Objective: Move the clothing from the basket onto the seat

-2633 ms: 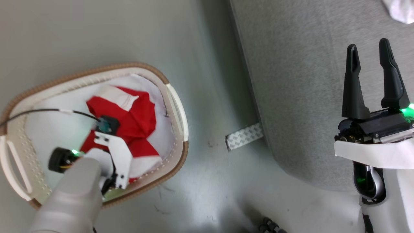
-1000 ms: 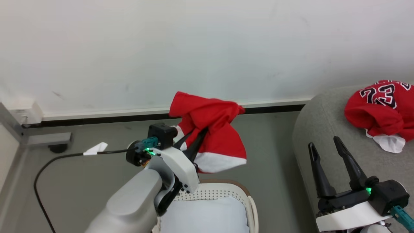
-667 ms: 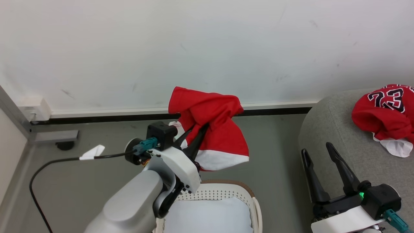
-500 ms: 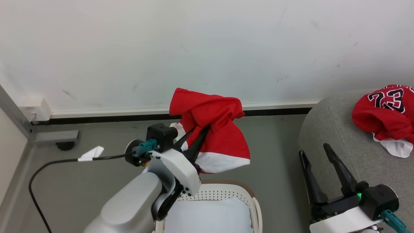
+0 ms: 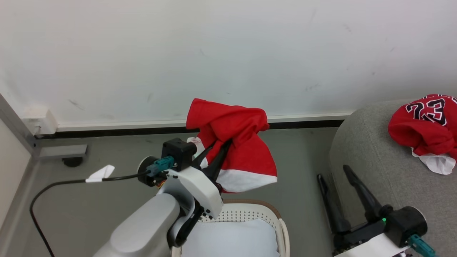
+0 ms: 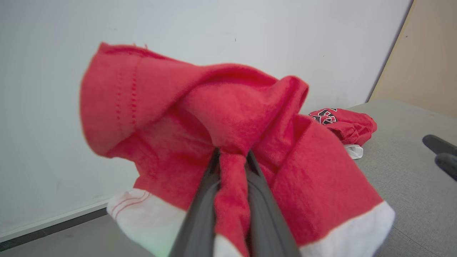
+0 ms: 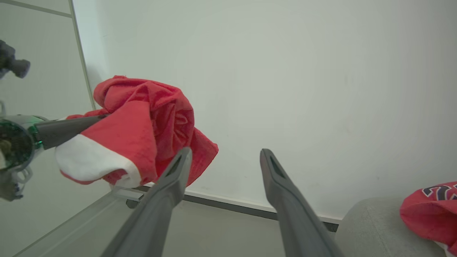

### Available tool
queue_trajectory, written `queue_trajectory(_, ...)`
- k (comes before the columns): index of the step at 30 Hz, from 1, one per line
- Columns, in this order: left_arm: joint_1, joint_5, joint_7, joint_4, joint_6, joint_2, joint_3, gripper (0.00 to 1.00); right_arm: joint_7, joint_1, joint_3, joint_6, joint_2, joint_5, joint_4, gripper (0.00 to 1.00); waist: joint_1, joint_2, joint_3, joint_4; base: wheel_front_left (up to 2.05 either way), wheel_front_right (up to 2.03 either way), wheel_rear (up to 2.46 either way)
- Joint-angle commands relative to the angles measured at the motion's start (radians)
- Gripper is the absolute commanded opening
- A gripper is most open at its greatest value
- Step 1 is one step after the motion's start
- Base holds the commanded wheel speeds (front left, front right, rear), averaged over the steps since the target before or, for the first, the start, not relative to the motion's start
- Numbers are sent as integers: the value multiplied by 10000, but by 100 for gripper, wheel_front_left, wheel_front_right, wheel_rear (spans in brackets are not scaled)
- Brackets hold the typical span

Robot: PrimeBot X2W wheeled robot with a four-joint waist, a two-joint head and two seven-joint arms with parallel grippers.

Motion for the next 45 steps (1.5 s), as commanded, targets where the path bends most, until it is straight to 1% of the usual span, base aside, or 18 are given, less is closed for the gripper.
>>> queue_trajectory(1,106,31,12,-84,60,72,-10,0,6,-105,393,-23,-179,199,24,100,1,0,2,11,0,0,0)
queue_trajectory(8,97,151,-35,-256,131,2,-137,0,8,-612,2170,-23,-718,802,135,100,1,0,81,104,0,0,0)
queue_trajectory(11,99,219,-80,-291,129,-68,-228,0,8,-972,2733,-23,-813,1169,248,100,1,0,115,197,0,0,0)
queue_trajectory(16,124,278,-118,-299,73,-206,-404,0,8,-1649,3689,-23,-1014,2252,799,100,1,0,116,390,0,0,0)
queue_trajectory(17,124,278,-118,-299,73,-206,-404,0,8,-1649,3689,-23,-1014,2252,799,100,1,0,116,390,0,0,0)
queue_trajectory(21,147,286,-125,-317,58,-327,-548,0,12,-2344,4553,-23,-1231,3388,1445,100,1,0,89,562,0,0,0)
queue_trajectory(23,160,276,-123,-327,20,-387,-630,0,106,-2630,4954,-23,-1264,4186,1745,100,1,0,83,652,0,0,0)
queue_trajectory(29,196,278,-100,-279,-71,-567,-831,0,432,-3529,6230,-23,-1436,6235,2244,100,1,0,61,932,0,0,0)
queue_trajectory(33,215,233,-90,-232,-138,-634,-934,0,341,-4082,7013,-23,-1482,7000,2605,100,1,0,23,1151,0,0,0)
queue_trajectory(36,243,185,-76,-212,-158,-667,-982,0,191,-4369,7496,-23,-1448,7293,2862,100,1,0,-17,1316,0,0,0)
queue_trajectory(37,249,171,-73,-207,-157,-667,-992,0,147,-4436,7614,-23,-1432,7387,2943,90,1,0,-34,1362,0,0,0)
queue_trajectory(38,247,154,-66,-203,-168,-652,-989,0,108,-4510,7716,-23,-1428,7470,3018,39,1,0,-45,1401,0,0,0)
queue_trajectory(39,238,133,-61,-200,-174,-631,-988,0,65,-4573,7801,-23,-1425,7536,3079,5,1,0,-53,1431,0,0,0)
queue_trajectory(40,227,116,-62,-195,-186,-612,-988,0,65,-4612,7876,-23,-1414,7613,3121,0,1,0,-58,1457,0,0,0)
queue_trajectory(45,187,75,-30,-157,-136,-569,-988,0,0,-4753,8061,-23,-1422,7929,3145,0,1,0,-73,1489,0,0,0)
